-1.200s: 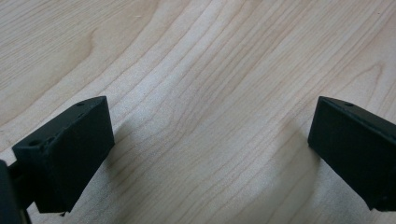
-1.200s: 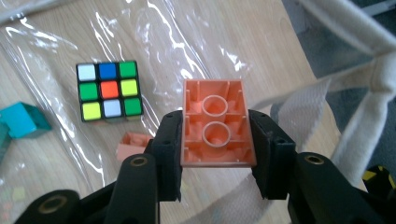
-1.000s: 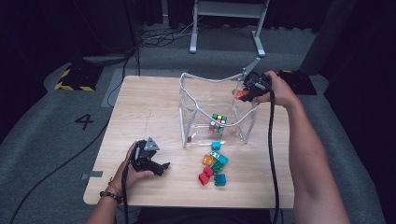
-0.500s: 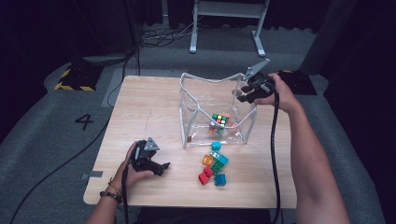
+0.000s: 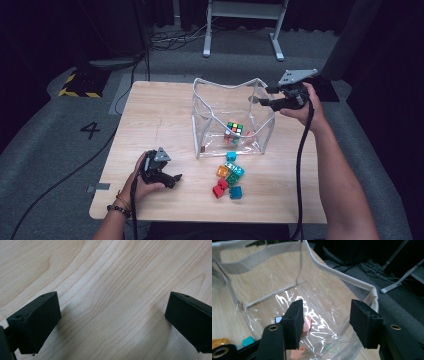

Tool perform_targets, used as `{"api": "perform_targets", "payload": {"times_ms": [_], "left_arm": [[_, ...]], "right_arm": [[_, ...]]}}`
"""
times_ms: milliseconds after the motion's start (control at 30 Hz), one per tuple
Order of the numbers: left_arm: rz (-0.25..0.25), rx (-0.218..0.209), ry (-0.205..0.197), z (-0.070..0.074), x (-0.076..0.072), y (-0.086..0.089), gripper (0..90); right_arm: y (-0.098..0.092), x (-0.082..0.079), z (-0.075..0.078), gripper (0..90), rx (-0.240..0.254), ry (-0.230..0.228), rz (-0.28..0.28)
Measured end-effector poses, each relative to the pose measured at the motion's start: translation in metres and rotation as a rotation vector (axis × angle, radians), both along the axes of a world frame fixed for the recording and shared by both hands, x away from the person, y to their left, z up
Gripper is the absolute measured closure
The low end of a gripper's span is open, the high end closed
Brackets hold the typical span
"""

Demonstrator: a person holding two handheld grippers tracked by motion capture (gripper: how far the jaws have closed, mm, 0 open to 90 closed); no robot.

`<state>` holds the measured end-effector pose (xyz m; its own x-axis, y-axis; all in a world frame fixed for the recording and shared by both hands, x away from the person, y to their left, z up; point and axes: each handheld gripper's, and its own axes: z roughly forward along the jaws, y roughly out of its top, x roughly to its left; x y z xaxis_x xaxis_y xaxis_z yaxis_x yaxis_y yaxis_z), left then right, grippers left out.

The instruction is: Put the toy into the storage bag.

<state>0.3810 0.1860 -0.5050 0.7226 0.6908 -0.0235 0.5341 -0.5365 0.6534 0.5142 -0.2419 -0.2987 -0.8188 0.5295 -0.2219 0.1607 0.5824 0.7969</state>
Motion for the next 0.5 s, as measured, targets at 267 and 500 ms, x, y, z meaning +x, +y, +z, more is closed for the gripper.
{"api": "perform_targets", "payload": {"times_ms": [267, 500], "left_arm": [[0.0, -0.001, 0.0, 0.0, 0.0, 0.0, 0.4], [0.001, 0.0, -0.001, 0.0, 0.0, 0.0, 0.4]], "right_arm": [[-0.033, -0.031, 0.003, 36.4, 0.105, -0.062, -0.092], [-0.054, -0.059, -0.008, 35.4, 0.137, -0.071, -0.097]]}}
